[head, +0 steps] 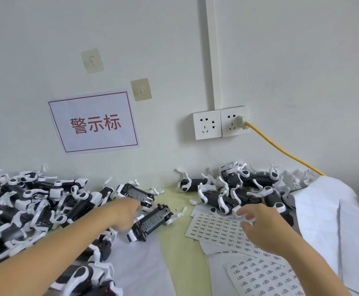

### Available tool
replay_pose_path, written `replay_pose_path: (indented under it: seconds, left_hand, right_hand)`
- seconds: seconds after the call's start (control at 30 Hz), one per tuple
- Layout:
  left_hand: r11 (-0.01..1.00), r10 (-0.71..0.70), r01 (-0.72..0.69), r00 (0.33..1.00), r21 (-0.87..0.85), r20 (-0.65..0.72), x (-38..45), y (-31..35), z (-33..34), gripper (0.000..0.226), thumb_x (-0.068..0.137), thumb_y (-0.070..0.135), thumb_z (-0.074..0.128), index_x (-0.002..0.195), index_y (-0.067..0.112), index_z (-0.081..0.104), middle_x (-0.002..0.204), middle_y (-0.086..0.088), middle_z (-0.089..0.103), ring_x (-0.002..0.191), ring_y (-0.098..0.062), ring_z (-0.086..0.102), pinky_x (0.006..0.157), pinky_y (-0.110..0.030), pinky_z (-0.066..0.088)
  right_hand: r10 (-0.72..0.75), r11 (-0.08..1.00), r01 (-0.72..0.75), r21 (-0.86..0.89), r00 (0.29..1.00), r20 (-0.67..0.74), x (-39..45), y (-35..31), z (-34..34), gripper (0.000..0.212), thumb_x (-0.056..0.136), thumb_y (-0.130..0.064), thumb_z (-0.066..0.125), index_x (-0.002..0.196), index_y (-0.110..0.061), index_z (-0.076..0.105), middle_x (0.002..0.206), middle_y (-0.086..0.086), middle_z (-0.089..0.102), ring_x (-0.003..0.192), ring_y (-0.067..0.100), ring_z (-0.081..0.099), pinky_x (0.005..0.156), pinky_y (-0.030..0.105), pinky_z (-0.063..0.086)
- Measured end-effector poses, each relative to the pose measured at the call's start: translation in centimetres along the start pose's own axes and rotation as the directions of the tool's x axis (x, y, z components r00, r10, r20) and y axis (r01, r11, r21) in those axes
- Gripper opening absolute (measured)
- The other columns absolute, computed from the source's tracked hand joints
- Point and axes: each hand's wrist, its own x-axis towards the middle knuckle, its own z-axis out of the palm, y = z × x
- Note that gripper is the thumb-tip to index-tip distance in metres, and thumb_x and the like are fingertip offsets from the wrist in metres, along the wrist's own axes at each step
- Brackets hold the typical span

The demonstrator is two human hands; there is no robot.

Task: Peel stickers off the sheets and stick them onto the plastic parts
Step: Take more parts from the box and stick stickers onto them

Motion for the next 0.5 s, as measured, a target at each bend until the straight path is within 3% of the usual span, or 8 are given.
replay_pose_path:
  seconds: [0.1, 0.2, 0.27, 0.33, 0.37, 0.4, 0.47, 0.5]
  left_hand:
    - [0.977, 0.04, -0.082, 0.977, -0.196, -0.208, 0.8, 1.0, -0.5, 0.02, 0.098, 0.018, 0.048, 0.114, 0.012, 0.059, 0.107, -0.004, 0.062, 0.094, -0.02, 0.06, 0.077, -0.03, 0.048]
    - [0.953, 0.037, -0.07, 0.992, -0.295, -0.117, 1.3, 2.6, 1.3, 0.028, 0.092, 0.042, 0.063, 0.096, 0.016, 0.053, 0.09, 0.0, 0.057, 0.082, -0.018, 0.056, 0.06, -0.025, 0.04]
    - [0.962, 0.005, -0.028, 0.996, -0.273, -0.085, 1.9, 3.3, 2.6, 0.028, 0.087, 0.036, 0.07, 0.093, 0.016, 0.052, 0.097, -0.003, 0.06, 0.092, -0.022, 0.063, 0.069, -0.027, 0.047]
    - [0.934, -0.063, 0.001, 0.985, -0.357, -0.162, 1.9, 4.0, 2.9, 0.026, 0.082, 0.029, 0.073, 0.095, 0.013, 0.056, 0.1, -0.005, 0.065, 0.093, -0.024, 0.067, 0.077, -0.031, 0.054]
    - [0.869, -0.085, -0.023, 0.977, -0.494, -0.194, 1.7, 4.5, 2.6, 0.025, 0.082, 0.027, 0.075, 0.095, 0.012, 0.06, 0.097, -0.005, 0.068, 0.087, -0.022, 0.07, 0.073, -0.031, 0.056]
    - [0.735, -0.079, -0.085, 0.975, -0.673, -0.209, 1.5, 5.1, 2.2, 0.022, 0.083, 0.025, 0.076, 0.096, 0.013, 0.063, 0.093, -0.005, 0.072, 0.081, -0.02, 0.072, 0.068, -0.029, 0.055]
    - [0.283, 0.034, -0.177, 0.984, -0.943, -0.174, 0.5, 6.7, 1.1, 0.017, 0.09, 0.026, 0.072, 0.099, 0.012, 0.068, 0.091, -0.009, 0.076, 0.079, -0.023, 0.074, 0.063, -0.029, 0.054]
    - [0.079, 0.103, -0.15, 0.985, -0.986, -0.142, -0.2, 7.5, 0.7, 0.019, 0.093, 0.027, 0.068, 0.099, 0.01, 0.069, 0.091, -0.011, 0.076, 0.078, -0.026, 0.073, 0.063, -0.033, 0.056]
  right_hand:
    - [-0.011, 1.0, 0.011, 0.023, 1.0, -0.007, 0.2, 0.1, 0.3, 0.027, 0.098, -0.015, 0.047, 0.117, -0.023, 0.065, 0.117, -0.003, 0.063, 0.083, 0.019, 0.072, 0.061, 0.026, 0.06]
    - [-0.034, 0.996, 0.036, 0.08, 0.999, -0.022, 0.4, 0.0, 0.8, 0.029, 0.1, -0.022, 0.049, 0.125, -0.026, 0.063, 0.121, -0.003, 0.063, 0.073, 0.013, 0.07, 0.046, 0.014, 0.046]
    - [-0.047, 0.994, 0.051, 0.098, 0.998, -0.035, 0.5, -0.2, 1.1, 0.029, 0.1, -0.023, 0.05, 0.126, -0.026, 0.064, 0.118, -0.005, 0.064, 0.079, 0.009, 0.068, 0.05, 0.015, 0.048]
    - [-0.062, 0.987, 0.07, 0.143, 0.996, -0.059, 0.4, -0.6, 1.3, 0.028, 0.1, -0.022, 0.05, 0.124, -0.025, 0.065, 0.112, -0.007, 0.064, 0.084, 0.004, 0.064, 0.05, 0.015, 0.047]
    - [-0.068, 0.979, 0.082, 0.187, 0.995, -0.077, 0.4, -0.9, 1.3, 0.026, 0.1, -0.021, 0.05, 0.121, -0.025, 0.066, 0.109, -0.009, 0.065, 0.079, 0.001, 0.062, 0.047, 0.014, 0.045]
    - [-0.074, 0.968, 0.095, 0.233, 0.992, -0.099, 0.3, -1.2, 1.3, 0.025, 0.101, -0.021, 0.05, 0.118, -0.027, 0.067, 0.108, -0.009, 0.066, 0.072, 0.0, 0.062, 0.044, 0.013, 0.044]
    - [-0.089, 0.947, 0.126, 0.297, 0.986, -0.138, 0.0, -1.7, 1.2, 0.024, 0.101, -0.02, 0.05, 0.115, -0.03, 0.067, 0.104, -0.01, 0.067, 0.066, 0.002, 0.064, 0.044, 0.015, 0.046]
    - [-0.094, 0.938, 0.136, 0.32, 0.985, -0.146, -0.1, -1.9, 1.2, 0.024, 0.101, -0.02, 0.05, 0.114, -0.03, 0.068, 0.102, -0.011, 0.067, 0.067, 0.004, 0.066, 0.043, 0.016, 0.047]
